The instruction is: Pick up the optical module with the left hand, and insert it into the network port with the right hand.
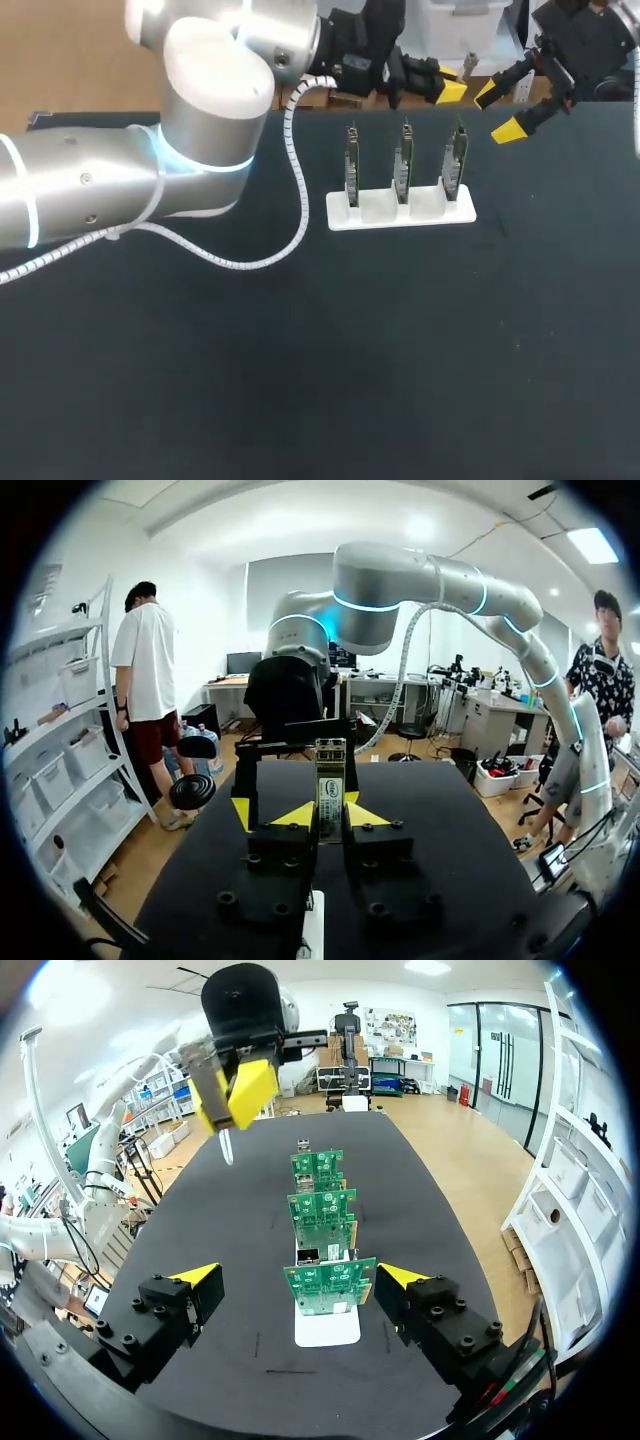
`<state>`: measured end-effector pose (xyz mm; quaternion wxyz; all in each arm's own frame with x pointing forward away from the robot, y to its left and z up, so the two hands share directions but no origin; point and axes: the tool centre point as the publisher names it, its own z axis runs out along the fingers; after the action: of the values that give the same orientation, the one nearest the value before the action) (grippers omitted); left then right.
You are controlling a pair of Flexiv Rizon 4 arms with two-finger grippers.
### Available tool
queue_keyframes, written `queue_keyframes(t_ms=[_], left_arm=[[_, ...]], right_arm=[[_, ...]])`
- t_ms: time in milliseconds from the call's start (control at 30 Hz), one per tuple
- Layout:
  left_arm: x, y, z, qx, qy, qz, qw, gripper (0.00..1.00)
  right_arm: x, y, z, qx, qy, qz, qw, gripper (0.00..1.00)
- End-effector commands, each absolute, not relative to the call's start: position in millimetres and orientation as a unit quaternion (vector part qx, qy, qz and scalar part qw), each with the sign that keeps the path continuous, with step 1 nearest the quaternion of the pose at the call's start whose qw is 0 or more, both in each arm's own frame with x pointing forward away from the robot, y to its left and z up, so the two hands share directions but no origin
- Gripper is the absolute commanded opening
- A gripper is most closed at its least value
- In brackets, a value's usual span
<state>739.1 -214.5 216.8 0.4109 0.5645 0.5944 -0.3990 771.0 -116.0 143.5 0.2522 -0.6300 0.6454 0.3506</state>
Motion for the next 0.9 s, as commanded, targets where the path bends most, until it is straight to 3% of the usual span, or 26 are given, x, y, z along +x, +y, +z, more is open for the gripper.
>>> queue_keyframes(t_ms=[33,900], left_arm=[[739.3,-221.0,204.0,0.557,0.593,-0.408,0.415,0.0],[756.9,-232.6,188.5,0.531,0.597,-0.427,0.424,0.0]], right_arm=[[768.7,-115.9,143.2,-0.63,0.646,0.349,0.254,1.0],[768.7,-115.9,143.2,-0.63,0.646,0.349,0.254,1.0]])
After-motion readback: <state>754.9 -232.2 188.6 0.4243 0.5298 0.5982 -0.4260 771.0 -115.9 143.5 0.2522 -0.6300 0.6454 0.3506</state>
